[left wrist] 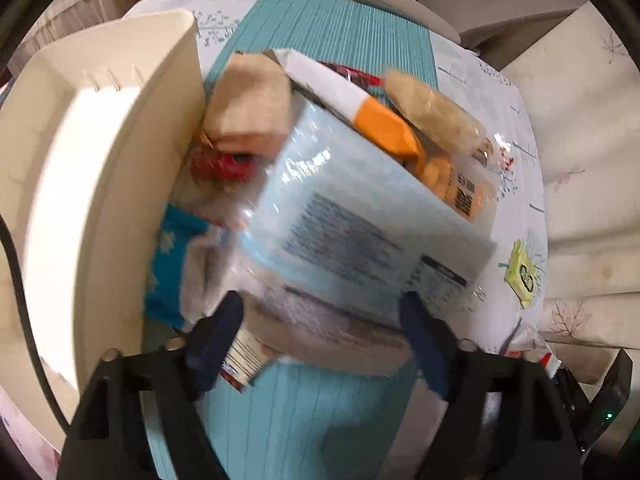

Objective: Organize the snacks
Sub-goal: 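Lift both held bags and carry them over the white tray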

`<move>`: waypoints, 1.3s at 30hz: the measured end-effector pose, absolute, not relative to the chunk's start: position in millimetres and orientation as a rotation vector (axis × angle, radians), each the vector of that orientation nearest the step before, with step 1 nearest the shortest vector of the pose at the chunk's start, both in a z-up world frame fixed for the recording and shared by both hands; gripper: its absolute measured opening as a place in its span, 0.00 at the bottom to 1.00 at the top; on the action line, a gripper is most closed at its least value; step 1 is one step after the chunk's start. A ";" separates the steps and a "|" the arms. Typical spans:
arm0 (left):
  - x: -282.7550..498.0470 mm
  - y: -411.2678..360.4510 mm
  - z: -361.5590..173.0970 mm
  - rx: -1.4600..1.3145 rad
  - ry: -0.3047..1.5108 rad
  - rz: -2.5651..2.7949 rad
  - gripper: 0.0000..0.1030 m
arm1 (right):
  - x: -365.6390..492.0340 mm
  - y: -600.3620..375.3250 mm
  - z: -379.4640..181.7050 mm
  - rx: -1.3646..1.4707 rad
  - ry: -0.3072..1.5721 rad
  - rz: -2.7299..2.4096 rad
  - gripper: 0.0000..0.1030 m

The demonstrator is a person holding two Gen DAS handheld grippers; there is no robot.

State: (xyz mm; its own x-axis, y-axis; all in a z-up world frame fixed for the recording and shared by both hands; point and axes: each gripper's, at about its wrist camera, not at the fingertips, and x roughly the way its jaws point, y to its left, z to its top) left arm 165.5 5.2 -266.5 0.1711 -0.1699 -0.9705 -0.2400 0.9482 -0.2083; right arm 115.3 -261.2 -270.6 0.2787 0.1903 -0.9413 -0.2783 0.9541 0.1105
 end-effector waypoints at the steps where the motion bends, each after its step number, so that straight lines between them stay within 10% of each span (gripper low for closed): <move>1: 167.8 6.1 -267.9 -0.345 1.407 0.046 0.80 | 114.8 -261.0 -270.4 -0.078 1.251 0.318 0.60; 18: 195.0 36.5 -288.2 -0.474 1.381 -0.067 0.97 | 115.2 -265.8 -268.7 -0.035 1.254 0.353 0.60; 32: 148.0 42.0 -256.9 -0.651 1.237 0.051 0.21 | 115.2 -253.1 -259.5 0.008 1.268 0.343 0.61; 39: 131.9 37.4 -225.0 -0.637 1.170 -0.006 0.10 | 108.5 -227.0 -240.4 -0.043 1.226 0.377 0.61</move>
